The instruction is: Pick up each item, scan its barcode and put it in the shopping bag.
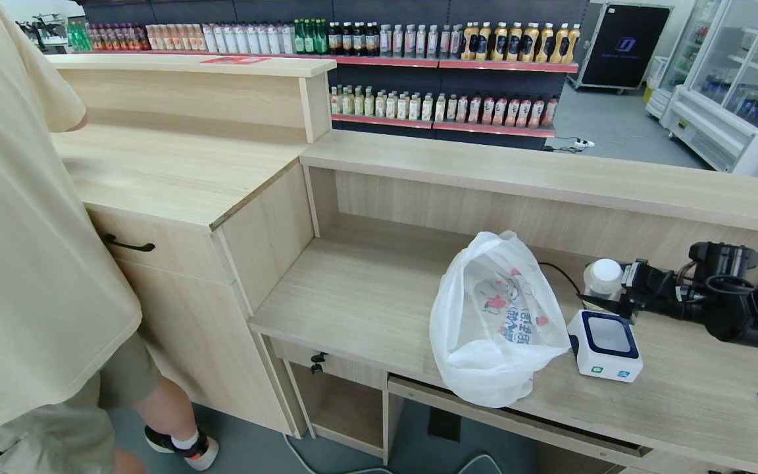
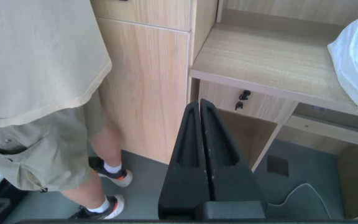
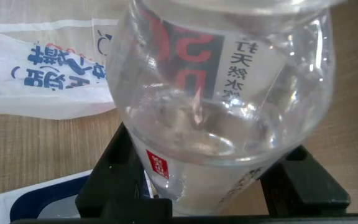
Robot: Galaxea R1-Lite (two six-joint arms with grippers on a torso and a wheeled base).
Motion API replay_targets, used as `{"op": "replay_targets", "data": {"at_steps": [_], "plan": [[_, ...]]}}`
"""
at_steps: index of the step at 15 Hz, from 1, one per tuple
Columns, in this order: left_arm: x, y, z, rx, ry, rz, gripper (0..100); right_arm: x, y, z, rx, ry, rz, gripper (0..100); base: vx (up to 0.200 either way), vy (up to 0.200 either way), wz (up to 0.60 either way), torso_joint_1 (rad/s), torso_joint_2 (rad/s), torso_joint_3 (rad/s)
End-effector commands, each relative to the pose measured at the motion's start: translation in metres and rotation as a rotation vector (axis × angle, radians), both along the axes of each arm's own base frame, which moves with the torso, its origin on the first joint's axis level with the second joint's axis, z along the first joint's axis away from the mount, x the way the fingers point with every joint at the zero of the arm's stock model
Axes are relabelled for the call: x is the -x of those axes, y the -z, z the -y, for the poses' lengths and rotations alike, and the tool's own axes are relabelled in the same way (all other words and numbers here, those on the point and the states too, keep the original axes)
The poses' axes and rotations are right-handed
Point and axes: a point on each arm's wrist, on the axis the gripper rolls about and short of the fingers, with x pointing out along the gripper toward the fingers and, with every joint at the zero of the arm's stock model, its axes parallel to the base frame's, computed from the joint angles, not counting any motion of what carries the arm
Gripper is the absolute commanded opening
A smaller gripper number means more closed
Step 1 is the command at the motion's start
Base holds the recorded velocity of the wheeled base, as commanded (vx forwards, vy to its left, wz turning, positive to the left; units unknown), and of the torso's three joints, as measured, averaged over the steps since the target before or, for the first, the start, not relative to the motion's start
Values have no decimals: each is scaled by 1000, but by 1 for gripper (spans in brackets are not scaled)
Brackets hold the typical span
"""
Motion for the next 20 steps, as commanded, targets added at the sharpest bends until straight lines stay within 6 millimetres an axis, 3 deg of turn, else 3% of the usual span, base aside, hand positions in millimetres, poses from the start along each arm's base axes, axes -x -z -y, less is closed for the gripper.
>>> {"op": "replay_targets", "data": {"at_steps": [1, 10, 13, 16, 18, 20], "plan": [[0, 0, 0, 0, -1, 0, 0, 2, -6, 1, 16, -1, 21, 0, 0, 0, 0, 0, 0, 0], [0, 0, 0, 0, -1, 0, 0, 16, -18, 4, 43, -1, 47, 0, 0, 0, 0, 0, 0, 0], [0, 0, 0, 0, -1, 0, 0, 23, -38, 5, 8, 18, 43, 0, 0, 0, 0, 0, 0, 0], [0, 0, 0, 0, -1, 0, 0, 70, -105, 27, -235, 181, -80, 0, 0, 0, 0, 0, 0, 0], [0, 0, 0, 0, -1, 0, 0, 114, -147, 42, -430, 320, -188, 0, 0, 0, 0, 0, 0, 0], [0, 0, 0, 0, -1, 0, 0, 150, -165, 39, -524, 434, -264, 0, 0, 0, 0, 0, 0, 0]]}}
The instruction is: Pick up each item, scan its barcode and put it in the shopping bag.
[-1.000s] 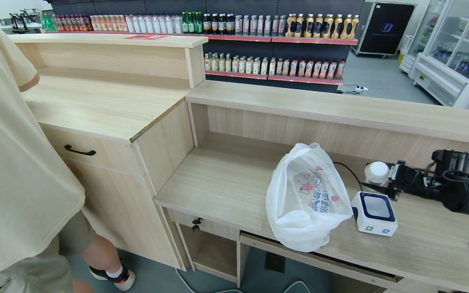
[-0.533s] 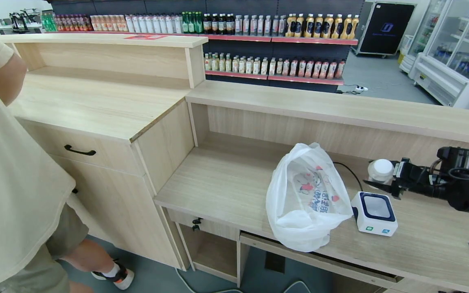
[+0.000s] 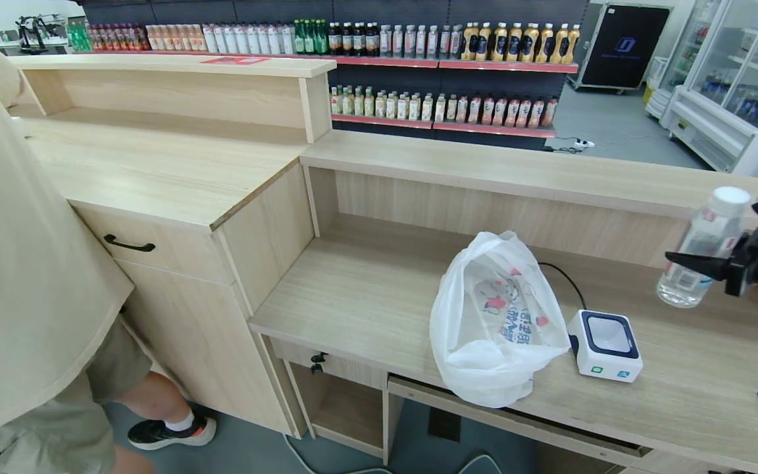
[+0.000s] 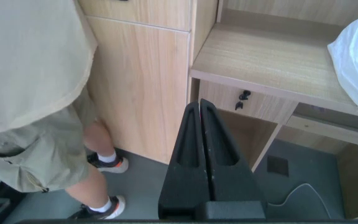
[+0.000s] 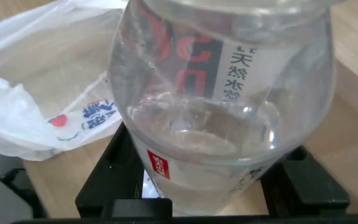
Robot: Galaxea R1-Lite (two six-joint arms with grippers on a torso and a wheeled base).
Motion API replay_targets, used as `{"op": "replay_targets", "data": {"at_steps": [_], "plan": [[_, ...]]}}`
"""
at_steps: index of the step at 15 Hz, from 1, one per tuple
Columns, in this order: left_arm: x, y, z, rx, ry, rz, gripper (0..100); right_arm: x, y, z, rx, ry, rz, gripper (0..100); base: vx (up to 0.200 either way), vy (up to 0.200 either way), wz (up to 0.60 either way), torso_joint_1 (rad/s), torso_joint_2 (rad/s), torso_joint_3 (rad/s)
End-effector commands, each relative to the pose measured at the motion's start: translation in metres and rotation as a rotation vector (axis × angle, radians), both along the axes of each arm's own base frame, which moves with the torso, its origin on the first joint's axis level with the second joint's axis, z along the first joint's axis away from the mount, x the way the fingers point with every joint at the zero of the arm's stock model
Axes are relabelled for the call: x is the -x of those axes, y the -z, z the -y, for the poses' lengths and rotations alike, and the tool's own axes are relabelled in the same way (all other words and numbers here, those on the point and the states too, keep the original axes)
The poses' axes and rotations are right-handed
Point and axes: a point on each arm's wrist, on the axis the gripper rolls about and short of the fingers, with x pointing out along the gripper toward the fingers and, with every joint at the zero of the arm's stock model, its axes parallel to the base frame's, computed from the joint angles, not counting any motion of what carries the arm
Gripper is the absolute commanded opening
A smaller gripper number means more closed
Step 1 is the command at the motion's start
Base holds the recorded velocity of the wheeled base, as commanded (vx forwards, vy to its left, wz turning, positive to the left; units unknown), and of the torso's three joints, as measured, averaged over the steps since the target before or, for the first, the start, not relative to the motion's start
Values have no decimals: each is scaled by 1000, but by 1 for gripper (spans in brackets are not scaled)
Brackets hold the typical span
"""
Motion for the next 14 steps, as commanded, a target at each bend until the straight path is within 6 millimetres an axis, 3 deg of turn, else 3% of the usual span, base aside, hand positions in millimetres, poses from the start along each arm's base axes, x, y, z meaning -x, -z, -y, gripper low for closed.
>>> {"op": "replay_targets", "data": {"at_steps": [1, 3, 6, 8, 11, 14], "plan": [[0, 0, 0, 0, -1, 0, 0, 63, -52, -10, -90, 145, -24, 0, 0, 0, 0, 0, 0, 0], [0, 0, 0, 0, -1, 0, 0, 75, -54, -27, -138, 273, -80, 0, 0, 0, 0, 0, 0, 0], [0, 0, 0, 0, -1, 0, 0, 62, -49, -60, -192, 415, -134, 0, 0, 0, 0, 0, 0, 0], [0, 0, 0, 0, -1, 0, 0, 51, -48, -80, -166, 362, -26, 0, 0, 0, 0, 0, 0, 0], [0, 0, 0, 0, -1, 0, 0, 37, -36, -107, -117, 503, 98, 0, 0, 0, 0, 0, 0, 0], [0, 0, 0, 0, -1, 0, 0, 30, -31, -113, -73, 553, 152, 0, 0, 0, 0, 0, 0, 0]]}}
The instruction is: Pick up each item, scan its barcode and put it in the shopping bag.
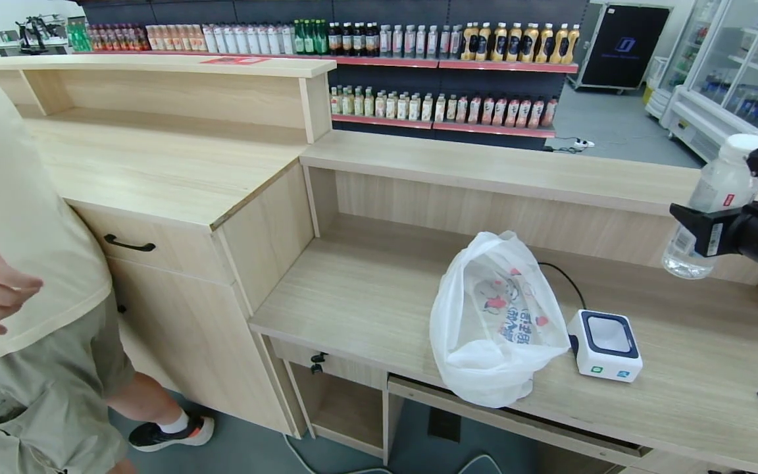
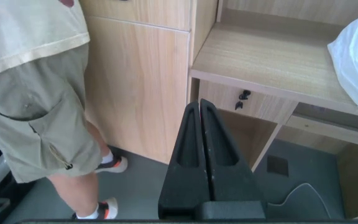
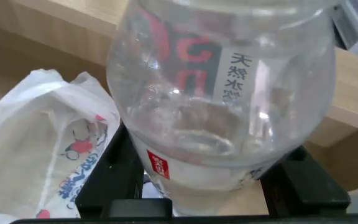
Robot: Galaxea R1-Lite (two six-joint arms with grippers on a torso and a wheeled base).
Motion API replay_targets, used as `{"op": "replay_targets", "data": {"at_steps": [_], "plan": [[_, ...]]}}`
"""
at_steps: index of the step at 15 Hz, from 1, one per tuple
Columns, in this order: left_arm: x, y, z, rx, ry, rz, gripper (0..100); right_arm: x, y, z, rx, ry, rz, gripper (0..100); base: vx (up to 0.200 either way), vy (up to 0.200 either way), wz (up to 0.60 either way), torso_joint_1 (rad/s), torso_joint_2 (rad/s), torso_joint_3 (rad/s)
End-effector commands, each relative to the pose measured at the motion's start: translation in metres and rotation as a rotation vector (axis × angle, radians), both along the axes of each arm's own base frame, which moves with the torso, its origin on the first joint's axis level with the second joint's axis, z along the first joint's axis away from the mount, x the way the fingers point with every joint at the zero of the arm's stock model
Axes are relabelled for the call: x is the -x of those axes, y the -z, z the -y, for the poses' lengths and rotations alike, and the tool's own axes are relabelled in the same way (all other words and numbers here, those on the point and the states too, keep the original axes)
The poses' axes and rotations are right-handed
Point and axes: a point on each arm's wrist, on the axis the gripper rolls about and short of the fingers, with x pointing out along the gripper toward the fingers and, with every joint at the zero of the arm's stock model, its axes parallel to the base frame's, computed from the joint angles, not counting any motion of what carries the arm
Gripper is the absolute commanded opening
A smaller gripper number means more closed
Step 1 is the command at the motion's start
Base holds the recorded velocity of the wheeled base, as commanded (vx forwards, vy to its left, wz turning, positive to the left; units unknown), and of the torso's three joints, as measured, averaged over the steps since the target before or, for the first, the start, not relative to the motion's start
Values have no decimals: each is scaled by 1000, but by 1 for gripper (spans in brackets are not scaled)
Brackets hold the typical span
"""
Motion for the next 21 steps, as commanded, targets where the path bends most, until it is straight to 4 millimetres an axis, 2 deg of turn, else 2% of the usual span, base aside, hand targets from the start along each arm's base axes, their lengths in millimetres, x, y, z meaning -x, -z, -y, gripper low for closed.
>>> {"op": "replay_targets", "data": {"at_steps": [1, 4, 7, 10, 13, 18, 20, 21], "plan": [[0, 0, 0, 0, -1, 0, 0, -6, 15, -3, 38, -9, -37, 0, 0, 0, 0, 0, 0, 0], [0, 0, 0, 0, -1, 0, 0, -5, 25, 0, 103, 6, -55, 0, 0, 0, 0, 0, 0, 0], [0, 0, 0, 0, -1, 0, 0, -5, 30, -7, 106, -29, -64, 0, 0, 0, 200, 1, 1, 1], [0, 0, 0, 0, -1, 0, 0, -18, 46, -12, 108, -54, -59, 0, 0, 0, 600, 1, 1, 5], [0, 0, 0, 0, -1, 0, 0, -37, 61, -10, 76, -60, -73, 0, 0, 0, 0, 0, 0, 0], [0, 0, 0, 0, -1, 0, 0, -56, 109, 0, -77, -58, -202, 0, 0, 0, 0, 0, 0, 0], [0, 0, 0, 0, -1, 0, 0, -63, 127, 6, -97, -115, -203, 0, 0, 0, 0, 0, 0, 0], [0, 0, 0, 0, -1, 0, 0, -63, 127, 6, -97, -115, -203, 0, 0, 0, 0, 0, 0, 0]]}}
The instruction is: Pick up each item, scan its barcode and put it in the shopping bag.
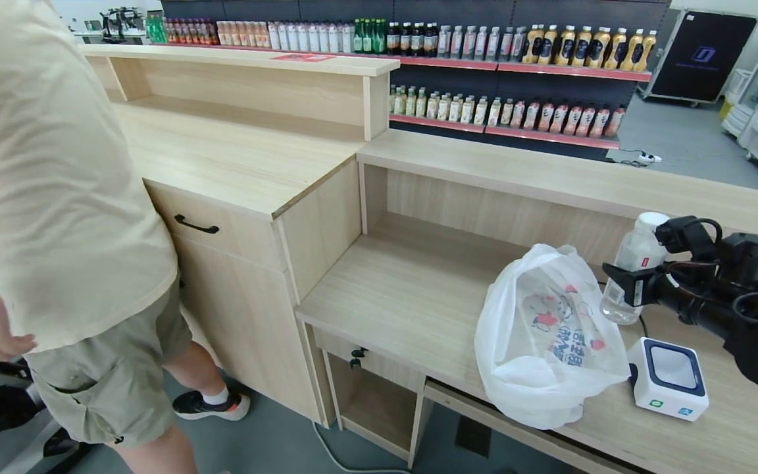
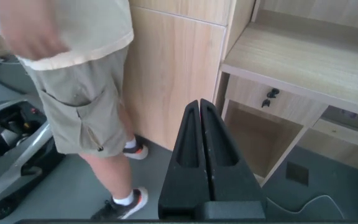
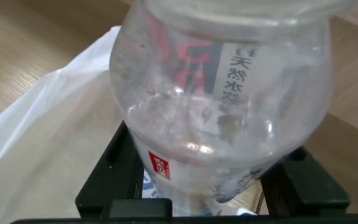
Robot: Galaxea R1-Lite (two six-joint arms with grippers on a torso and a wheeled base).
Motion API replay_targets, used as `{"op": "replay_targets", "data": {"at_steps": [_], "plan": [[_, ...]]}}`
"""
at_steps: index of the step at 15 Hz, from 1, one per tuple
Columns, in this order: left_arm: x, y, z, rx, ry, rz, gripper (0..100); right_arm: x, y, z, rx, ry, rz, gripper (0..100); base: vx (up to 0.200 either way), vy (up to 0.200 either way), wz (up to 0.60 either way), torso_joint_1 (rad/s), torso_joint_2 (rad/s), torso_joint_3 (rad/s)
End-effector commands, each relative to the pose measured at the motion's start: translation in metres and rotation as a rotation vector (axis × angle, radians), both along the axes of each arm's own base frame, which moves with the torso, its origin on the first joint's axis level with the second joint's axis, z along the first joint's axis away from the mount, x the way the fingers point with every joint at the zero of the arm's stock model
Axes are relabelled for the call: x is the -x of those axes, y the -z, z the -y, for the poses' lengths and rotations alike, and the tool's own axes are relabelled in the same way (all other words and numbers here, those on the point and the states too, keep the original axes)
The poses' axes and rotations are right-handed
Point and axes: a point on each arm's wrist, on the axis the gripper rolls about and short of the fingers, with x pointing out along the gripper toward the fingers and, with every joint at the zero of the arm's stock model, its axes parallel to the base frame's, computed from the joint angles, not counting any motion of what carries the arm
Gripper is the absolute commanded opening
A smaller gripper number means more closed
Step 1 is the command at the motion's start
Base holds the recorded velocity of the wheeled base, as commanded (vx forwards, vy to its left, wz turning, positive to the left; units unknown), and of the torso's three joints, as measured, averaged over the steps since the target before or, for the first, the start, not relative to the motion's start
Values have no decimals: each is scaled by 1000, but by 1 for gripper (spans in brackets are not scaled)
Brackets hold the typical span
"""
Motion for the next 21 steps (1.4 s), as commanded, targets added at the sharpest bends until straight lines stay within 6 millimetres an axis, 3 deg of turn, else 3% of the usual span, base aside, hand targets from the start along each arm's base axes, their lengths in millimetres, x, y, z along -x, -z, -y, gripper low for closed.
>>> {"op": "replay_targets", "data": {"at_steps": [1, 5, 8, 13, 21], "plan": [[0, 0, 0, 0, -1, 0, 0, -12, 33, 4, -38, -83, -46, 0, 0, 0, 0, 0, 0, 0], [0, 0, 0, 0, -1, 0, 0, -35, 52, 4, -49, -181, -21, 0, 0, 0, 0, 0, 0, 0], [0, 0, 0, 0, -1, 0, 0, -40, 67, 4, -44, -254, -35, 0, 0, 0, 0, 0, 0, 0], [0, 0, 0, 0, -1, 0, 0, -60, 81, 0, -50, -379, -1, 0, 0, 0, 0, 0, 0, 0], [0, 0, 0, 0, -1, 0, 0, -83, 104, 0, -58, -443, 4, 0, 0, 0, 0, 0, 0, 0]]}}
